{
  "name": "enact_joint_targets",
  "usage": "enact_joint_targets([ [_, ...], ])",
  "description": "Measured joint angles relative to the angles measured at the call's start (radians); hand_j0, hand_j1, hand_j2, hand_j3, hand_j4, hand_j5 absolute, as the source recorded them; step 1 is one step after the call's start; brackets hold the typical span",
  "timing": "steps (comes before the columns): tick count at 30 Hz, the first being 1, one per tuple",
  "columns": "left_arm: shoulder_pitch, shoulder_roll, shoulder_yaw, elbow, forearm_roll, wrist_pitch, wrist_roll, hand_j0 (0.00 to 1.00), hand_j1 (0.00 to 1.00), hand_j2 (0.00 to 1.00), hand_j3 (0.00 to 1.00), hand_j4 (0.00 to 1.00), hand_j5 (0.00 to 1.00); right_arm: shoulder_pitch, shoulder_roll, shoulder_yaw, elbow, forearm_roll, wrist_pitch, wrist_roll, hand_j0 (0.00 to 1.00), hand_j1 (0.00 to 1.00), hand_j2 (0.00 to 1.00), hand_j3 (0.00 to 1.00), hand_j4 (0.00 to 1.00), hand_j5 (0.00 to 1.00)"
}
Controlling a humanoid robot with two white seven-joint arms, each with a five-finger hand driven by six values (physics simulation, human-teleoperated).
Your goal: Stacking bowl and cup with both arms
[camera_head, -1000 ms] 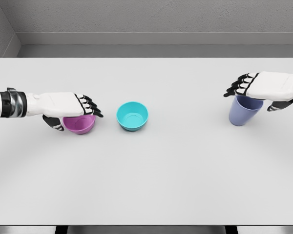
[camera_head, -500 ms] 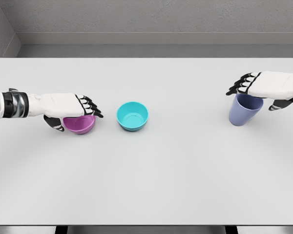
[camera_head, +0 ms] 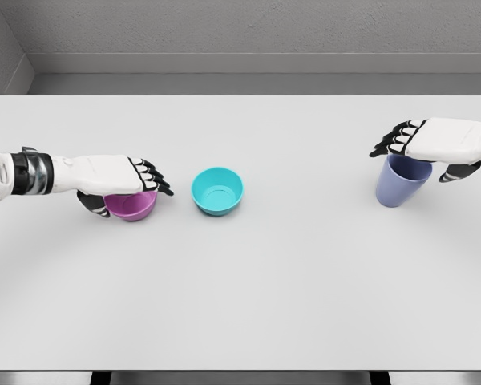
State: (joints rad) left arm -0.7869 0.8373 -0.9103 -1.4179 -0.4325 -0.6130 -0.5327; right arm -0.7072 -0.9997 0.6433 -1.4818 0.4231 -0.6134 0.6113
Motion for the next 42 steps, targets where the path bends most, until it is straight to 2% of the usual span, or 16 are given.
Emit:
enact_joint_targets([
  [2, 0.0, 0.0, -0.001, 0.0, -0.001, 0.0, 0.0, 0.98, 0.98, 0.98, 0.98, 0.98, 0.98, -0.002, 0.003, 0.001, 0.0, 0.0, 0.0, 0.0, 1.0, 1.0, 1.0, 1.0, 1.0, 1.0],
  [8, 0.0, 0.001, -0.011, -0.001, -0.001, 0.001, 0.0, 0.76, 0.76, 0.76, 0.76, 0.76, 0.76, -0.002, 0.013, 0.008, 0.0, 0.001, 0.0, 0.0, 1.0, 1.0, 1.0, 1.0, 1.0, 1.0],
  [15, -0.002, 0.006, -0.014, -0.002, -0.002, 0.0, 0.0, 0.61, 0.61, 0.61, 0.61, 0.61, 0.61, -0.002, 0.014, 0.009, 0.0, 0.001, 0.0, 0.0, 1.0, 1.0, 1.0, 1.0, 1.0, 1.0],
  [21, -0.006, 0.01, -0.014, -0.004, -0.003, 0.0, 0.0, 0.6, 0.6, 0.6, 0.6, 0.6, 0.6, -0.002, 0.015, 0.009, 0.001, 0.001, 0.0, 0.0, 1.0, 1.0, 1.0, 1.0, 1.0, 1.0],
  [29, -0.09, -0.008, -0.012, -0.027, 0.001, -0.001, 0.002, 0.61, 0.61, 0.61, 0.61, 0.61, 0.61, -0.001, 0.015, 0.009, 0.002, 0.001, 0.0, 0.0, 1.0, 1.0, 1.0, 1.0, 1.0, 1.0],
  [37, -0.184, -0.129, -0.013, -0.035, 0.007, -0.001, 0.0, 0.61, 0.61, 0.61, 0.61, 0.61, 0.61, -0.003, 0.015, 0.009, 0.001, 0.001, 0.0, 0.0, 1.0, 1.0, 1.0, 1.0, 1.0, 1.0],
  [42, -0.193, -0.206, -0.027, -0.03, 0.003, -0.001, -0.007, 0.61, 0.61, 0.61, 0.61, 0.61, 0.61, -0.002, 0.016, 0.012, 0.002, 0.001, 0.0, 0.0, 1.0, 1.0, 1.0, 1.0, 1.0, 1.0],
])
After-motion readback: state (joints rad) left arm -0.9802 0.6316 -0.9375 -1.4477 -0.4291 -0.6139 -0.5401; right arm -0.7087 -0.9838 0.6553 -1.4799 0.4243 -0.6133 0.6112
